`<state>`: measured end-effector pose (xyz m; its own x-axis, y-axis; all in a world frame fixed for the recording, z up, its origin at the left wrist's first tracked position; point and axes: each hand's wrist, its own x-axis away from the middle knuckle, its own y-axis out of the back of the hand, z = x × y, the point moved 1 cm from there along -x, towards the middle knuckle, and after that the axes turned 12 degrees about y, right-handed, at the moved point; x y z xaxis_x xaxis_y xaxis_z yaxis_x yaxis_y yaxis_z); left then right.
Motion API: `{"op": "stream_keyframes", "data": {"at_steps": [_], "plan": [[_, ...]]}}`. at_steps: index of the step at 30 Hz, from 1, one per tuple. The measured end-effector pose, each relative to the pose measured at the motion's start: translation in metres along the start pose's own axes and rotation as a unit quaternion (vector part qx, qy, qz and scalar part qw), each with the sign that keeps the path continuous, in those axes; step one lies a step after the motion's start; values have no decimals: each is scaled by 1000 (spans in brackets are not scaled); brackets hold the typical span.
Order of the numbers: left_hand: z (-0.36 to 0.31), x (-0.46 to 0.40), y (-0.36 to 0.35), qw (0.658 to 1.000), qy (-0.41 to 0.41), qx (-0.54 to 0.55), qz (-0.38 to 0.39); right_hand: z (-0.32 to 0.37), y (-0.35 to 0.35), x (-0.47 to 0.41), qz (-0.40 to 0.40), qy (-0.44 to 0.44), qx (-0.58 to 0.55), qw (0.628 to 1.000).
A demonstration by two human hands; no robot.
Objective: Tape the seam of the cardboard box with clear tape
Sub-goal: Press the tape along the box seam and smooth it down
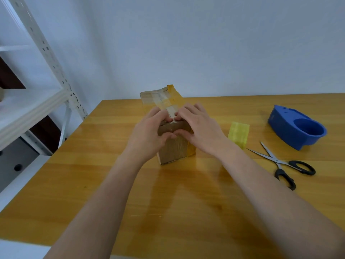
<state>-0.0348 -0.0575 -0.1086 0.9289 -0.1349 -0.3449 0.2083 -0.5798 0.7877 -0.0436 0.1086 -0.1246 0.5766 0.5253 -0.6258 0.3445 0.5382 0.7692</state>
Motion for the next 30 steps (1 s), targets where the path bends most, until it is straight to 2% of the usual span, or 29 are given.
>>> {"op": "stream_keyframes", "data": {"at_steps": [9, 18, 21, 24, 26, 30], "plan": [[-2, 1, -4, 998, -27, -54, -16, 1, -4, 3, 6, 2, 10, 1000], [3, 2, -6, 998, -19, -66, -1, 2, -8, 12, 21, -2, 8, 1000], [4, 4, -4, 1000, 15, -6, 26, -2, -7, 14, 60, -15, -2, 998], [1, 5, 0, 993, 54, 95, 36, -7, 4, 8, 57, -40, -92, 993], [1, 4, -4, 993, 69, 98, 16, -9, 10, 2, 35, -62, -133, 989], [0, 2, -13, 992, 95, 84, -6, -11, 8, -4, -17, -84, -118, 989]]}}
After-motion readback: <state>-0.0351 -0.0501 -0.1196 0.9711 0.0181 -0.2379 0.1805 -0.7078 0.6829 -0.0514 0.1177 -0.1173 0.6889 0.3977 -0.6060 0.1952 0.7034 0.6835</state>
